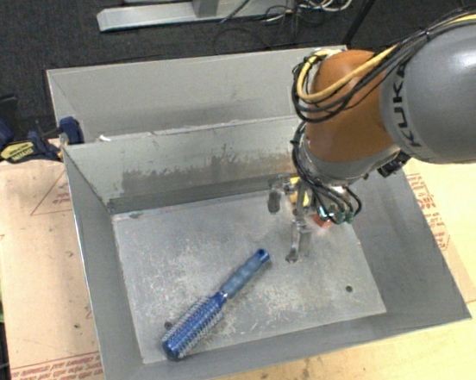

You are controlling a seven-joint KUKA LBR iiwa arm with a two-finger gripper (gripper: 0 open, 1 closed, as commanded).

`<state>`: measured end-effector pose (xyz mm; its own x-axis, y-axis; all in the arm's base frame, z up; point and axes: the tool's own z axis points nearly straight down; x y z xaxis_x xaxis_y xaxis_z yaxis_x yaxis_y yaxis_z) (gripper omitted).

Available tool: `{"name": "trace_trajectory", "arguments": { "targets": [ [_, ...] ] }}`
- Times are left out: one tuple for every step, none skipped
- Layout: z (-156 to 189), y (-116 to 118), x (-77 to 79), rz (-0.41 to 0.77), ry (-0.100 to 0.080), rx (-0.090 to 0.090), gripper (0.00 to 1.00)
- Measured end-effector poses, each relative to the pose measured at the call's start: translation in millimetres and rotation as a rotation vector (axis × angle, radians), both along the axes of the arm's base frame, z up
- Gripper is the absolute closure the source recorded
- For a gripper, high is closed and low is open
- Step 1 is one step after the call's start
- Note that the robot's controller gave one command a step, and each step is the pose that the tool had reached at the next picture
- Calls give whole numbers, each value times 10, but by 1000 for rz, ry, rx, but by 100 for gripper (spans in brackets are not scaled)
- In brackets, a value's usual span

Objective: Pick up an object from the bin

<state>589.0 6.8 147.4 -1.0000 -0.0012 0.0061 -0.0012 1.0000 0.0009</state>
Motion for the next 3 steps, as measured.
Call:
{"name": "trace_trajectory", "arguments": {
  "targets": [
    [-475, 371, -224, 340, -3, 3, 0],
    [-783, 404, -352, 431, -6, 2, 0],
    [-768, 402, -343, 430, -9, 2, 100]
  ]
}}
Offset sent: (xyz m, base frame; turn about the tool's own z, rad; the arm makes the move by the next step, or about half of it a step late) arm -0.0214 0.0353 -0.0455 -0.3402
